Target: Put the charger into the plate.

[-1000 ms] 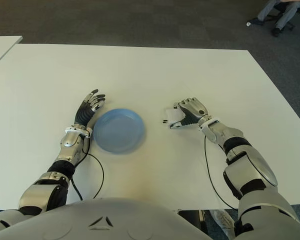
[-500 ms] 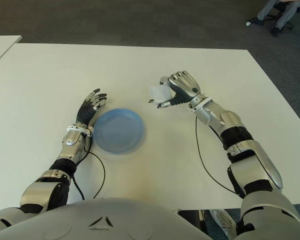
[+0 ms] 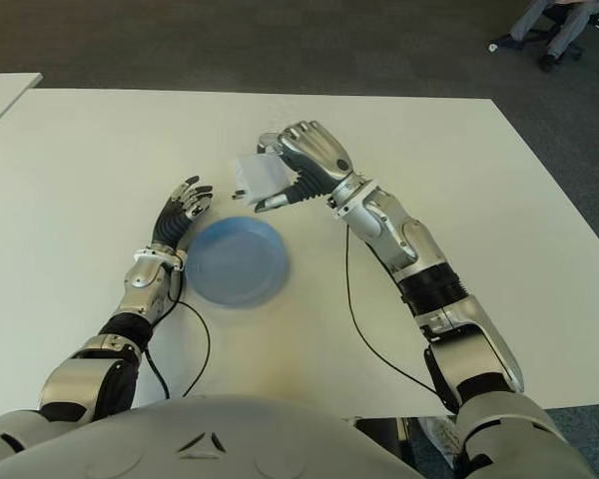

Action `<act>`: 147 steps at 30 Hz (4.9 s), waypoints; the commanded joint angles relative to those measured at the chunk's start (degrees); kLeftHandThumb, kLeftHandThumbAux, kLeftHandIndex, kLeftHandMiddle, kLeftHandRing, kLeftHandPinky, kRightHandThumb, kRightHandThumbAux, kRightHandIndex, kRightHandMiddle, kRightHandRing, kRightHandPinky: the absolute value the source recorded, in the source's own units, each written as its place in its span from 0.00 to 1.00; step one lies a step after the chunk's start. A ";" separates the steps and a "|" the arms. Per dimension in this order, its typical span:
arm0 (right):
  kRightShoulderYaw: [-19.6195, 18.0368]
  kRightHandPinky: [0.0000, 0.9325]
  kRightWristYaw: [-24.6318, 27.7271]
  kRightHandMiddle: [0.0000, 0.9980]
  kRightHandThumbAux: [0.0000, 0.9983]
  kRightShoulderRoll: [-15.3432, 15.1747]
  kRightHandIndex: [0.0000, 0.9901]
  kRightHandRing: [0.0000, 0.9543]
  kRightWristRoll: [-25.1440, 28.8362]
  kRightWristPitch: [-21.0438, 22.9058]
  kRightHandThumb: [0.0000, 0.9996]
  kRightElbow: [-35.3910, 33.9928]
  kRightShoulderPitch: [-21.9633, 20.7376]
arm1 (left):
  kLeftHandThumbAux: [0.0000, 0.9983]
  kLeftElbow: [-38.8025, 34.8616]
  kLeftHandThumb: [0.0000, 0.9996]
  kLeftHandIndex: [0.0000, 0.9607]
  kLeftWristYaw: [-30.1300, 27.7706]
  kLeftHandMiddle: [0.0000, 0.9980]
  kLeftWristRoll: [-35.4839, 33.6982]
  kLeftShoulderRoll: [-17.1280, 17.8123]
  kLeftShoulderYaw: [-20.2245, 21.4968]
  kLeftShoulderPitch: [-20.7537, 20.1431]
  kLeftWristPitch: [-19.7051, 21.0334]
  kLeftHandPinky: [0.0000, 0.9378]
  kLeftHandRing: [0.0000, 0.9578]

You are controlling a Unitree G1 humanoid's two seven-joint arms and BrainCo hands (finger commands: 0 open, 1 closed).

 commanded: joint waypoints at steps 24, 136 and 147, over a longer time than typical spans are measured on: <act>4.16 0.95 4.19 0.88 0.71 4.53 0.45 0.92 -5.74 0.34 0.74 2.29 4.12 | 0.53 0.93 0.00 0.00 15.15 0.00 0.32 -1.10 3.48 3.25 2.73 0.00 0.00; -19.36 0.00 -0.10 0.00 0.68 27.20 0.00 0.00 32.30 6.60 0.04 25.58 -1.77 | 0.53 -1.79 0.00 0.00 11.80 0.00 0.03 -0.88 2.59 5.35 2.68 0.00 0.00; -21.52 0.00 2.76 0.02 0.75 30.64 0.00 0.00 37.28 -0.69 0.00 32.25 4.74 | 0.54 -2.82 0.00 0.00 11.49 0.00 -0.07 -1.00 2.49 6.17 2.22 0.00 0.00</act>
